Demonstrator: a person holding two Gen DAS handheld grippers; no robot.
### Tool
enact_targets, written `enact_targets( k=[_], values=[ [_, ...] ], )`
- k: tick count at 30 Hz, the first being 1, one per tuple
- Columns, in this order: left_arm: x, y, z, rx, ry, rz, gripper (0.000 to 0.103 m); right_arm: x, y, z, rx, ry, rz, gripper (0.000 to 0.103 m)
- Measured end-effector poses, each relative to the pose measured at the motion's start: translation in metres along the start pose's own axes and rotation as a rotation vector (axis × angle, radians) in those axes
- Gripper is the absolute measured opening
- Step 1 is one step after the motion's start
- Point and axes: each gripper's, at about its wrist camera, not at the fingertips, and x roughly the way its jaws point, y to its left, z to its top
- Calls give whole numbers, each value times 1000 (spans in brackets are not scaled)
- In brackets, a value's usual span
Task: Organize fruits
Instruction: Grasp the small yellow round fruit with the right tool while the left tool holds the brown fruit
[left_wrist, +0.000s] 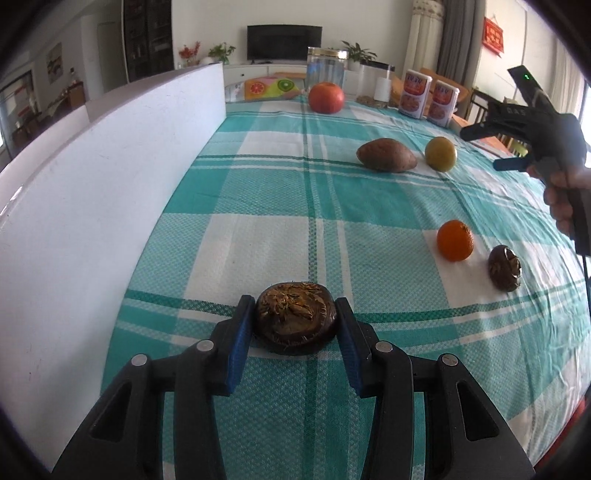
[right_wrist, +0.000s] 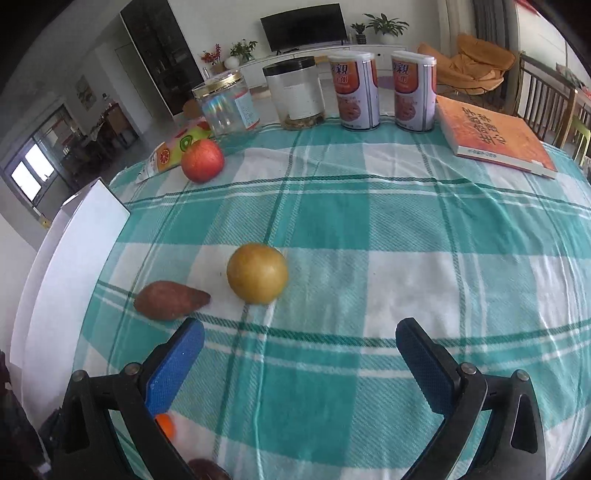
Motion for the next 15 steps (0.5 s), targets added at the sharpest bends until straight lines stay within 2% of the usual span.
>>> enact_targets(
  k=[3, 4, 7, 12, 15],
  values=[
    [-2, 1, -2, 1, -3, -5, 45, 34, 9, 20, 60, 61, 12, 96],
    [-1, 1, -2, 3, -5, -6, 45, 41, 13, 24, 59, 68, 11, 89],
    [-1, 1, -2, 8, -6, -7, 45, 54, 22, 24, 37, 101, -30, 50],
    [-6, 4, 0, -33, -5, -55, 44, 27, 24, 8, -3, 78, -29, 49],
    [-24, 1, 5, -48, -31, -92, 44, 1, 37, -5, -64, 92, 10, 49]
  ],
)
